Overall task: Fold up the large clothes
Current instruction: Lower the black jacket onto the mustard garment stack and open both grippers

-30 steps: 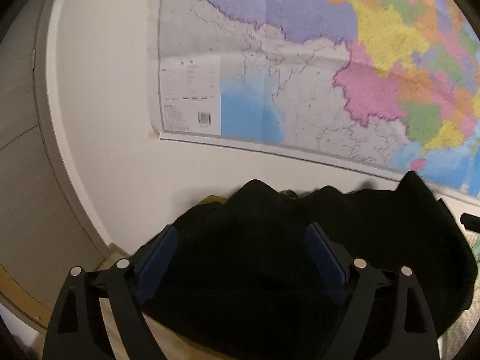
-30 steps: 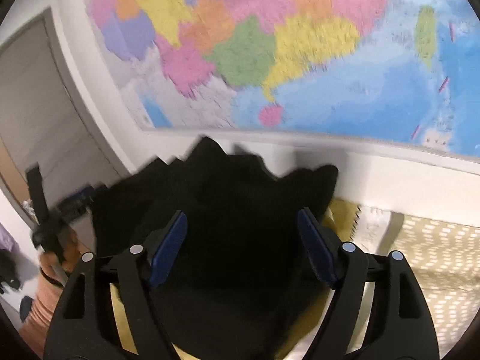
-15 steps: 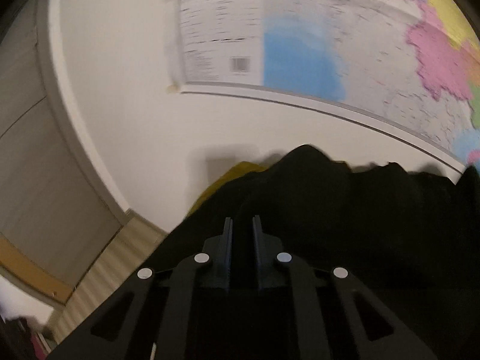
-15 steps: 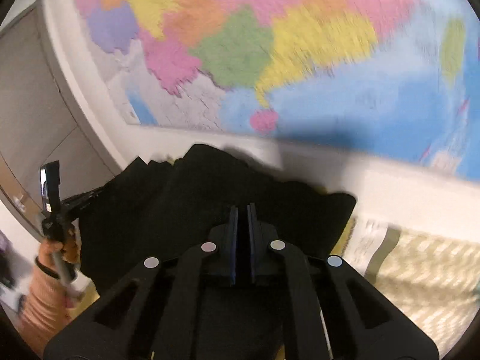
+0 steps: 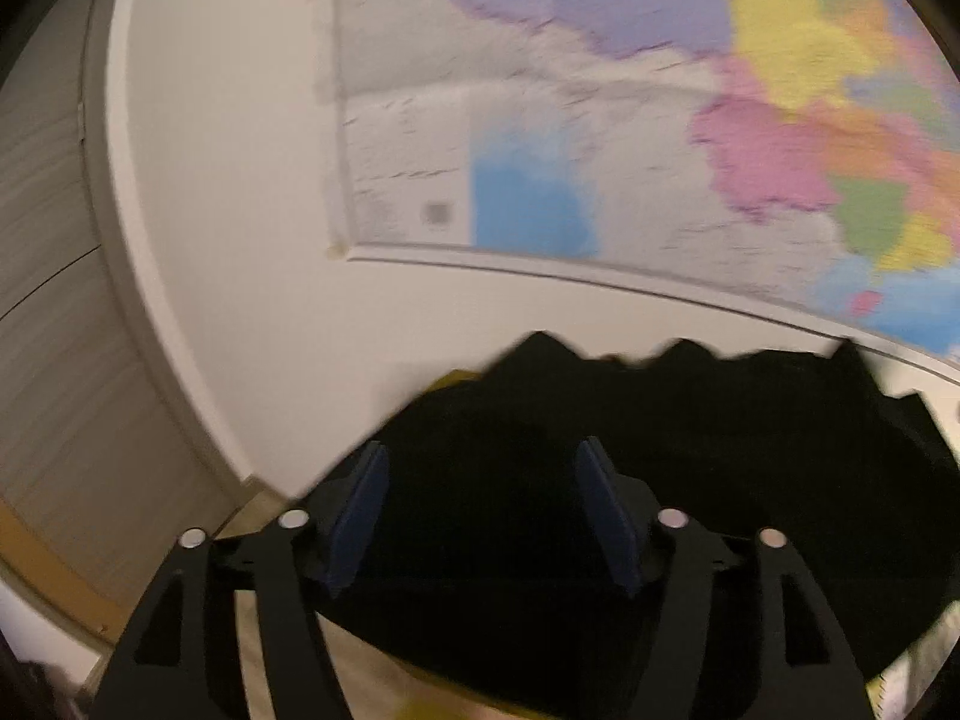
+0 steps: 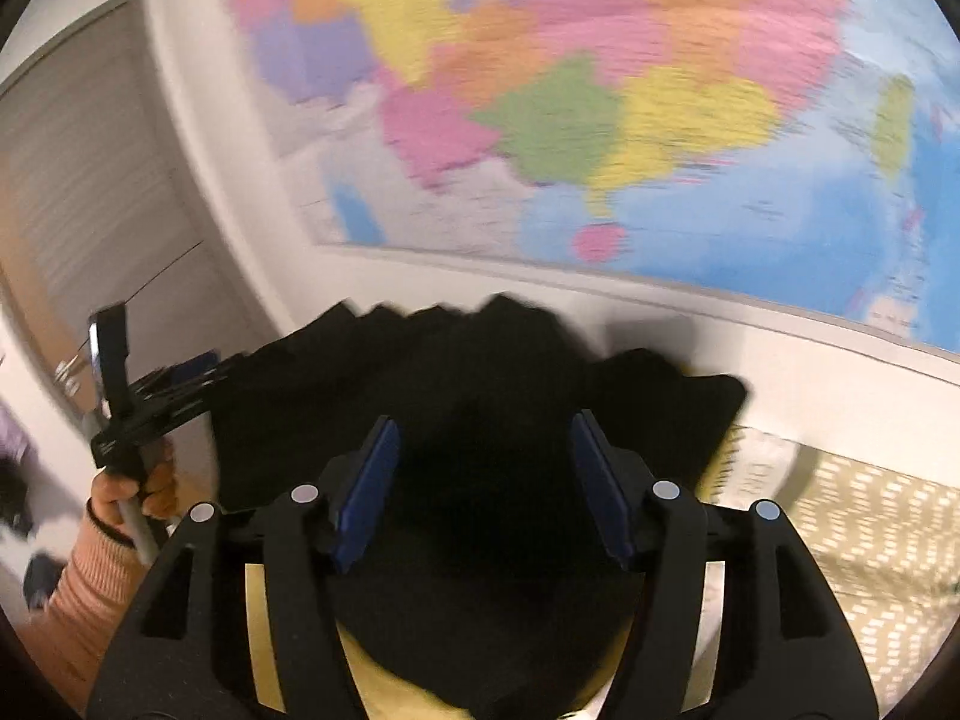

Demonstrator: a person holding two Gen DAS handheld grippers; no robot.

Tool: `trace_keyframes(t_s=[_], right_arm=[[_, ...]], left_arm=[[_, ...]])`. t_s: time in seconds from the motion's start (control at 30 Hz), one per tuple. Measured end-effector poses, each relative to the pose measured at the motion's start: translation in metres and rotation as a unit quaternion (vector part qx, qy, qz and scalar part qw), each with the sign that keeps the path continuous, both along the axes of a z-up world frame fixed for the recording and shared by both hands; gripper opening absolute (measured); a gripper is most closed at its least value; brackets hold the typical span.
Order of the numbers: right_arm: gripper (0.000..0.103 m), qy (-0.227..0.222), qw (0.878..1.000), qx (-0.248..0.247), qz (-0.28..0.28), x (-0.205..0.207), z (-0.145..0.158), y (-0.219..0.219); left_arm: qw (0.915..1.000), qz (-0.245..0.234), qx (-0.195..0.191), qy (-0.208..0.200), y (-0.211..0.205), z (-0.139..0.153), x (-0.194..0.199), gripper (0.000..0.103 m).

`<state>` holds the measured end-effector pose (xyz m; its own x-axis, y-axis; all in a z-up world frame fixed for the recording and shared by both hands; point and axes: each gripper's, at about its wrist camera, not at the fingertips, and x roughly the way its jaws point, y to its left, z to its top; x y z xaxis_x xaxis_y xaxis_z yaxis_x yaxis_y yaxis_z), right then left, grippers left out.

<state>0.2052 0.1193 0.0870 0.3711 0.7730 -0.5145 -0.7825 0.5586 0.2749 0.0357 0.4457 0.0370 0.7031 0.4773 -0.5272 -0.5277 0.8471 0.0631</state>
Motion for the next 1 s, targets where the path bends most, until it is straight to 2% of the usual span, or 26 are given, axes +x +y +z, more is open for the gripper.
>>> trace_keyframes(t_s=[0.1, 0.17, 0.23, 0.37, 0.57, 0.63, 0.7, 0.9, 1.0], right_arm=[[0.061, -0.016, 0.999, -0.021, 0.017, -0.010, -0.007, 0.015], [0.060, 0.000, 0.999, -0.039, 0.034, -0.010, -0.021, 0.027], [0.061, 0.022, 0.997, -0.063, 0.026, -0.002, -0.042, 0.035], [0.063, 0.043, 0.998, -0.045, 0.018, 0.005, -0.046, 0.033], [0.072, 0.022, 0.999, -0.035, 0.008, -0.005, -0.035, 0.019], [0.077, 0.021, 0.999, -0.029, 0.009, -0.009, -0.035, 0.018], [0.078, 0.014, 1.000, -0.027, 0.009, -0.015, -0.034, 0.014], [0.080, -0.021, 0.999, -0.044, 0.013, -0.032, -0.035, 0.012], [0.080, -0.017, 0.998, -0.053, 0.015, -0.032, -0.042, 0.013]], left_arm=[[0.9987, -0.049, 0.011, -0.002, -0.033, 0.000, -0.002, 0.074], [0.9974, -0.071, 0.016, 0.001, -0.047, -0.003, -0.001, 0.077], [0.9969, -0.073, 0.027, 0.014, -0.058, -0.010, 0.004, 0.077], [0.9974, -0.068, 0.015, 0.019, -0.054, -0.020, 0.012, 0.077], [0.9984, -0.053, 0.017, 0.011, -0.060, -0.015, 0.000, 0.077], [0.9984, -0.052, 0.019, 0.007, -0.067, -0.011, -0.004, 0.080], [0.9985, -0.050, 0.021, 0.000, -0.073, -0.008, -0.009, 0.090], [0.9970, -0.072, 0.027, -0.007, -0.097, -0.005, -0.014, 0.091], [0.9970, -0.073, 0.025, 0.009, -0.103, -0.013, -0.006, 0.091]])
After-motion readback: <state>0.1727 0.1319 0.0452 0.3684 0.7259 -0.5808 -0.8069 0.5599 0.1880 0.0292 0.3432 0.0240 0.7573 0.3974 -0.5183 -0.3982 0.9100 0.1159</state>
